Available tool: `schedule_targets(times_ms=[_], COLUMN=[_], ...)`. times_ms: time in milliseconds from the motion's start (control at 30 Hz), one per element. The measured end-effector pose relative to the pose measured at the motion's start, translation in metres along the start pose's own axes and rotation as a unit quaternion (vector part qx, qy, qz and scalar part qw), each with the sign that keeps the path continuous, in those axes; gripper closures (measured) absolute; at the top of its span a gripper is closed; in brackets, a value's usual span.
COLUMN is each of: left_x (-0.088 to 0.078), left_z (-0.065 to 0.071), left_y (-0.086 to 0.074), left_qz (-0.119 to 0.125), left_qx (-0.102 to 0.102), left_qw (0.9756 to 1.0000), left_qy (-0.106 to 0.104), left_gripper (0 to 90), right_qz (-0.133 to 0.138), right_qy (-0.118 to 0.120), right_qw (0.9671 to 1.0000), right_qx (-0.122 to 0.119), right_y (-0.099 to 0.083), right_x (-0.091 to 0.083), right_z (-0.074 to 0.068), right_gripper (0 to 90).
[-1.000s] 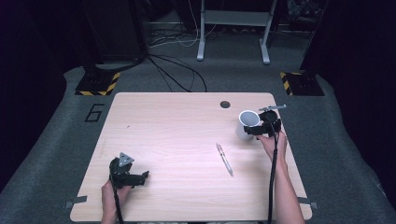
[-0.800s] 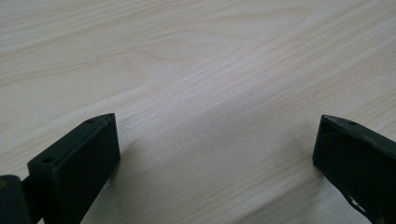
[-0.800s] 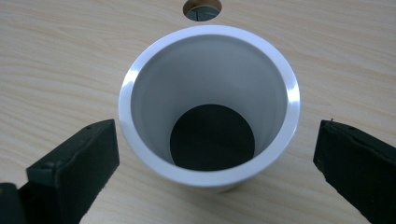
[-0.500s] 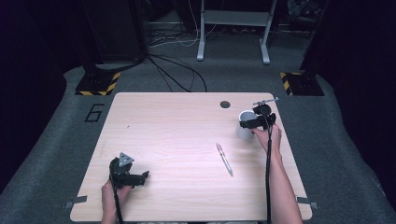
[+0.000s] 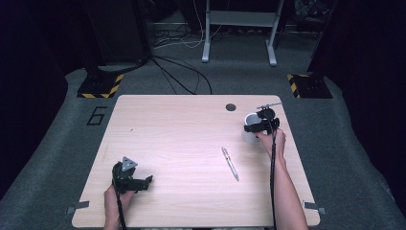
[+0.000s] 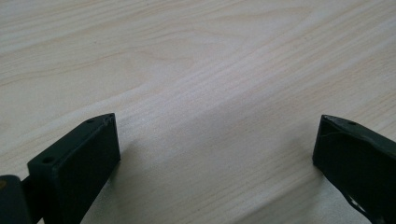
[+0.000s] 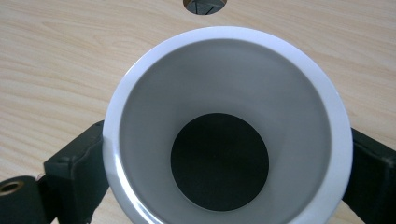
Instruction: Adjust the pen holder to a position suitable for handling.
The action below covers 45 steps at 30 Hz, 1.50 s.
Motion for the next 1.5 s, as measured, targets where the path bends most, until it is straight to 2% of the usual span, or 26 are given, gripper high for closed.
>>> schedule_targets(times_ms=[200, 400, 433, 567, 633, 667, 900, 1133, 1200, 1500], left_x=[-0.001, -0.001, 0.000, 0.000, -0.001, 0.000, -0.001, -0.001, -0.001, -0.001], left_z=[-0.001, -0.001, -0.001, -0.001, -0.001, 0.000, -0.001, -0.001, -0.001, -0.001], left_y=[0.000, 0.000, 0.000, 0.000, 0.000, 0.000, 0.000, 0.000, 0.000, 0.000], left_qz=[-0.006, -0.004, -0.003, -0.003, -0.005, -0.003, -0.005, -0.005, -0.005, -0.005], left_qx=[0.007, 0.006, 0.004, 0.005, 0.007, 0.004, 0.007, 0.007, 0.006, 0.006], left_qw=[1.0000, 1.0000, 1.0000, 1.0000, 1.0000, 1.0000, 1.0000, 1.0000, 1.0000, 1.0000], left_qy=[-0.001, -0.001, -0.001, -0.001, -0.002, -0.001, -0.001, -0.001, -0.001, -0.001], left_gripper=[0.6, 0.6, 0.6, 0.6, 0.6, 0.6, 0.6, 0.6, 0.6, 0.6], right_qz=[0.004, 0.010, 0.002, 0.007, 0.003, 0.007, 0.008, 0.010, 0.011, 0.007], right_qy=[-0.007, -0.015, -0.011, -0.009, -0.008, -0.007, 0.001, 0.007, 0.011, 0.019], right_qw=[1.0000, 0.9998, 0.9999, 0.9998, 0.9999, 0.9997, 0.9997, 0.9992, 0.9987, 0.9981], right_qx=[-0.002, -0.013, -0.006, -0.018, -0.015, -0.022, -0.025, -0.037, -0.048, -0.058], right_y=[0.000, 0.001, 0.001, 0.002, 0.002, 0.002, 0.002, 0.003, 0.004, 0.005], right_x=[0.001, 0.002, 0.001, 0.003, 0.003, 0.004, 0.006, 0.009, 0.011, 0.015], right_z=[-0.002, -0.004, -0.007, -0.010, -0.012, -0.014, -0.023, -0.032, -0.037, -0.051], right_gripper=[5.1, 5.5, 5.5, 5.5, 5.5, 5.5, 5.5, 5.5, 5.5, 5.5])
Point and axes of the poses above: each handheld gripper's, and its own axes: x roughly forward along the jaws, y roughly out of its top, z roughly to its right, the point moved 3 cm from there along x, roughly forward along the jaws, and after that the axes turned 4 degrees about x, right-handed, at the moved point
